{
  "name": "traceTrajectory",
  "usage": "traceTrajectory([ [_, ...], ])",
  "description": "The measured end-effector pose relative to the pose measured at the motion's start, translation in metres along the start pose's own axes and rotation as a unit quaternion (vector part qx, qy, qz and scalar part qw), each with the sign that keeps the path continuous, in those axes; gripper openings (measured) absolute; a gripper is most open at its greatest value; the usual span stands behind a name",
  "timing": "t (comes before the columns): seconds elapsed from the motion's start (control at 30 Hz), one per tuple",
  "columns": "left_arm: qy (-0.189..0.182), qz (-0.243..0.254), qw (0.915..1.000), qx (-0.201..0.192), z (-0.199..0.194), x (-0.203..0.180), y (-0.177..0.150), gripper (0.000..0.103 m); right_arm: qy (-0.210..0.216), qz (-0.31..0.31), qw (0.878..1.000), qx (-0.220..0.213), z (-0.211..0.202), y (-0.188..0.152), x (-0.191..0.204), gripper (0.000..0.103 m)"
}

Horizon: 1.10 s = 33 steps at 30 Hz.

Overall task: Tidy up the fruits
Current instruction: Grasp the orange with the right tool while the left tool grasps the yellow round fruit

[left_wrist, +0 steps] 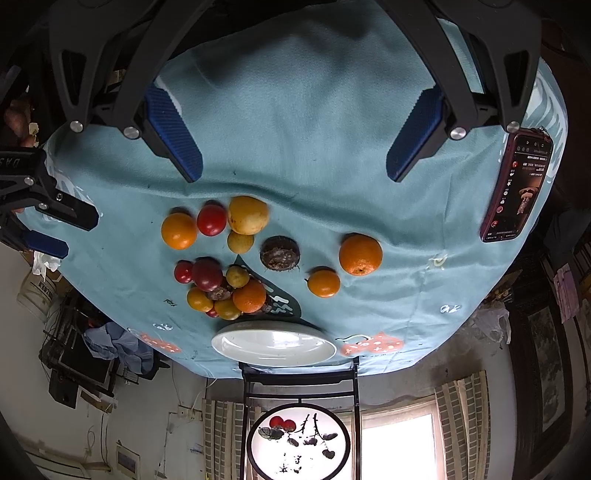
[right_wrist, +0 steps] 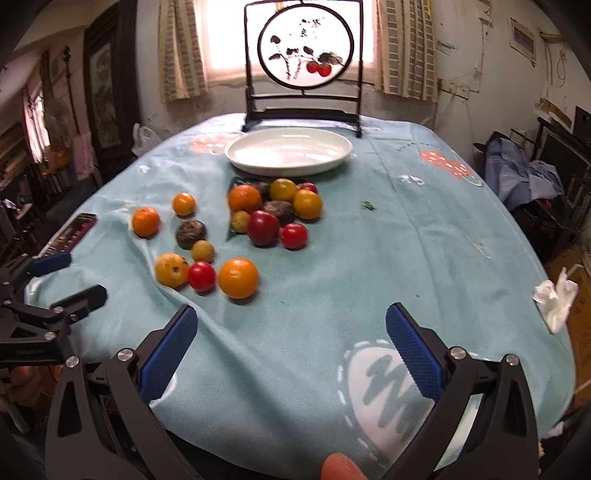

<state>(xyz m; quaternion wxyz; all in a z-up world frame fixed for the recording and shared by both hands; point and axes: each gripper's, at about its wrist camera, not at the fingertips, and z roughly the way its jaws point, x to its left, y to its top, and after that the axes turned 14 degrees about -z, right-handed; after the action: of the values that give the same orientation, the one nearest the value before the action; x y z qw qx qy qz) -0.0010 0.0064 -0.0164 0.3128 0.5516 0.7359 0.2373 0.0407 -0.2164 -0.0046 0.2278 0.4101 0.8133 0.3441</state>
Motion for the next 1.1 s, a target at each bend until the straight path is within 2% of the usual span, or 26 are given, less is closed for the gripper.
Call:
traceTrajectory([
  [0.07,0.002,-0.001,1.0,0.002,0.002,0.002,0.0,0.101,0.028,0.009,0.999,-0.017,0.004,-0.002,-0.001,0.102],
  [0.17,0.006,-0.003,1.0,0.004,0.007,0.005,0.0,0.101,0.045,-0.003,0.999,-0.027,0.013,-0.004,0.003,0.102],
  [0.3,0.005,-0.007,0.9999,0.006,0.011,0.01,0.001,0.101,0.024,-0.033,0.999,-0.008,0.033,0.003,0.011,0.102],
  [0.37,0.006,-0.009,0.9999,0.009,0.014,0.014,0.002,0.101,0.032,-0.041,0.999,0.005,0.046,0.008,0.014,0.089],
  [0.4,0.007,-0.01,0.9999,0.01,0.015,0.014,0.002,0.101,0.035,-0.042,0.998,0.016,0.053,0.01,0.014,0.078],
  [0.43,0.009,-0.01,0.9999,0.011,0.016,0.014,0.002,0.101,0.038,-0.041,0.998,0.025,0.06,0.011,0.014,0.074],
  [0.53,0.011,-0.011,0.9998,0.01,0.017,0.017,0.003,0.101,0.049,-0.049,0.996,0.05,0.077,0.015,0.018,0.071],
  [0.77,0.007,-0.008,0.9999,0.01,0.023,0.022,0.005,0.101,0.072,-0.051,0.994,0.063,0.092,0.02,0.019,0.059],
  [0.9,-0.009,0.001,0.9999,0.01,0.028,0.022,0.008,0.101,0.111,-0.038,0.991,0.064,0.096,0.018,0.012,0.039],
  [1.03,-0.045,0.021,0.9986,0.017,0.035,0.013,0.017,0.1,0.127,-0.014,0.99,0.054,0.094,0.013,0.005,0.039],
  [1.1,-0.06,0.042,0.9971,0.022,0.042,0.005,0.02,0.094,0.142,0.013,0.989,0.048,0.092,0.008,-0.003,0.039],
])
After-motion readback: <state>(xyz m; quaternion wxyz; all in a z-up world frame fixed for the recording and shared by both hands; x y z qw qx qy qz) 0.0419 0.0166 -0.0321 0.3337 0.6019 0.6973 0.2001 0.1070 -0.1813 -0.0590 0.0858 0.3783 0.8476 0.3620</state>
